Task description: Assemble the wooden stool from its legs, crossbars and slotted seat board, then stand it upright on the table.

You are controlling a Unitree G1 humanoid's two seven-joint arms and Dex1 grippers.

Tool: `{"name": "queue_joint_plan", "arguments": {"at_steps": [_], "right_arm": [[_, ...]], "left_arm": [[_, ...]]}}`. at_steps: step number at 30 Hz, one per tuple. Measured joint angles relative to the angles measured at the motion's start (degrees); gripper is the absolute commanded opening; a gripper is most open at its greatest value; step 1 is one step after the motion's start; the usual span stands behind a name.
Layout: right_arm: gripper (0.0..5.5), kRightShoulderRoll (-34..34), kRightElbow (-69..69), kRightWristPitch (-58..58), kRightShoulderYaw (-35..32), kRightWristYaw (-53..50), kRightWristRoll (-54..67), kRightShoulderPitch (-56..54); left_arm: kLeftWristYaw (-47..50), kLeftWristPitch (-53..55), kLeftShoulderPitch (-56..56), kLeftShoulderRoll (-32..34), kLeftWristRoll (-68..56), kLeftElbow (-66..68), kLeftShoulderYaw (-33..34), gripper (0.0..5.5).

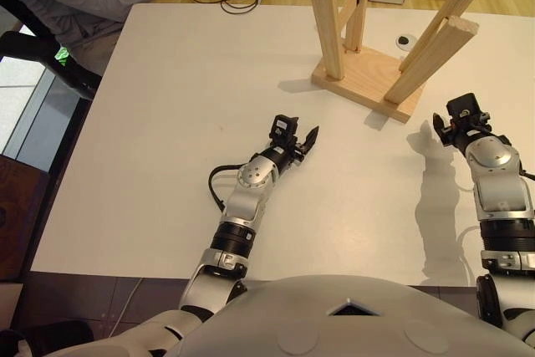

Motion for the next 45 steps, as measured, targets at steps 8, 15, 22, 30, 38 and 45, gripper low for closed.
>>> {"name": "queue_joint_plan", "arguments": {"at_steps": [8,15,22,30,38,45], "right_arm": [[2.74,0.57,-6.05,-3.81,-4.58,9.58,12.30,-0.16],[2.74,-0.26,4.30,-6.10,-1.56,14.98,12.85,-6.30],[2.74,-0.19,11.43,-6.72,4.16,20.45,11.36,-9.99],[2.74,0.16,16.35,-7.35,6.57,21.02,9.15,-14.08],[2.74,-2.68,16.11,7.04,8.17,31.54,12.43,-17.92],[2.74,-12.34,8.11,11.11,12.66,41.98,13.63,-13.90]], "left_arm": [[0.03,-0.71,-0.25,-0.02,0.05,0.69,0.04,2.97],[0.11,-1.09,-1.02,-0.12,0.08,1.73,0.21,2.97],[0.11,-1.11,-0.97,-0.41,0.09,1.73,-0.09,2.97],[0.36,-1.12,-0.93,-0.52,0.08,1.71,-0.12,2.97],[1.34,-1.65,-0.63,-1.61,0.03,1.77,0.24,2.97],[2.74,-2.66,-0.38,-1.89,-0.02,1.77,1.17,2.97]]}}
